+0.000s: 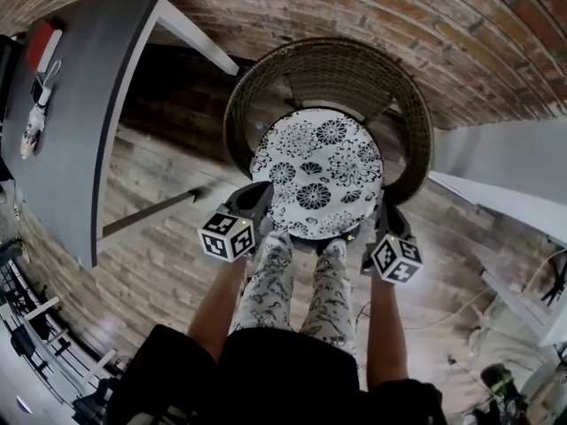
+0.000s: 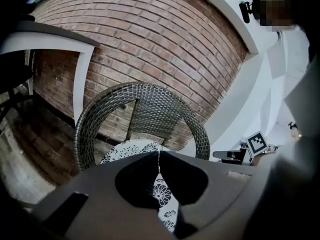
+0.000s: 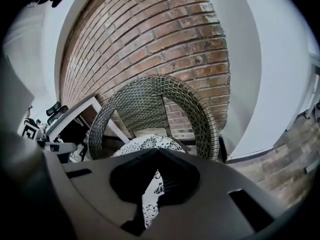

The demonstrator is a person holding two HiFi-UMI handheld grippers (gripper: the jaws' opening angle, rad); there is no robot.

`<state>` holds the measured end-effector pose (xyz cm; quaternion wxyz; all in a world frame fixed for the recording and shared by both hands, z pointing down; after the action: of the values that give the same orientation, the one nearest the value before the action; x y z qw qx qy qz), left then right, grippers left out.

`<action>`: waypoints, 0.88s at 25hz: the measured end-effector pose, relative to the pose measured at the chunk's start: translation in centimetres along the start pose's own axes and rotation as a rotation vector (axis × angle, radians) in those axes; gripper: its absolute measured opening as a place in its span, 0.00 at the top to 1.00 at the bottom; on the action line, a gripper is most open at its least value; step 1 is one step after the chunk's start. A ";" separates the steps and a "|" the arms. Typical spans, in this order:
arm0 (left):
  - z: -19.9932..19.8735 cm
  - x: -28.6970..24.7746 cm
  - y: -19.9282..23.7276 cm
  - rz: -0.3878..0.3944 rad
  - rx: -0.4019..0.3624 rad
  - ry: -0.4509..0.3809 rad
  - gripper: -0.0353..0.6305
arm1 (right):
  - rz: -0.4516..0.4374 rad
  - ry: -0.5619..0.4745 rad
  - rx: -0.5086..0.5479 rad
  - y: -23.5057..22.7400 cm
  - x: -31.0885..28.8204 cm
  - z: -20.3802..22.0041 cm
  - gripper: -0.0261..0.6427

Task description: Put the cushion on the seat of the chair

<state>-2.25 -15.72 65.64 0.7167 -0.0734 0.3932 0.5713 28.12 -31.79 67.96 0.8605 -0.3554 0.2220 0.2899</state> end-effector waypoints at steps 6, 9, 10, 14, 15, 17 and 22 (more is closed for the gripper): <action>-1.7 1.2 -1.7 0.044 -0.026 -0.014 0.94 | -0.011 -0.069 -0.004 1.9 1.8 -2.0 0.96; -2.9 1.8 -2.3 0.066 -0.038 -0.028 0.94 | -0.031 -0.084 -0.008 3.1 2.3 -2.6 0.96; -3.3 2.0 -2.5 0.070 -0.046 -0.033 0.94 | -0.036 -0.086 -0.008 3.5 2.4 -2.8 0.96; -4.8 3.0 -2.9 0.081 -0.063 -0.049 0.94 | -0.049 -0.079 0.007 4.8 3.1 -3.8 0.96; -5.2 3.2 -3.0 0.083 -0.066 -0.054 0.94 | -0.053 -0.079 0.013 5.1 3.3 -4.1 0.96; -5.9 3.7 -3.1 0.087 -0.074 -0.064 0.94 | -0.061 -0.079 0.026 5.7 3.7 -4.8 0.96; -7.5 5.1 -3.7 0.094 -0.100 -0.086 0.94 | -0.070 -0.082 0.057 7.0 4.7 -6.5 0.96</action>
<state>-2.40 -17.24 55.97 0.7006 -0.0659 0.3361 0.6259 25.86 -30.95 57.56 0.8883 -0.3260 0.1821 0.2674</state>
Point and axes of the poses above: the fingertips, and each gripper's own axes: x backward along the fingers, y to its left, z out of its underside, the point moved 7 cm from there along x, backward along the fingers, and after that the axes turned 13 degrees about -z, right-handed, at the moved point
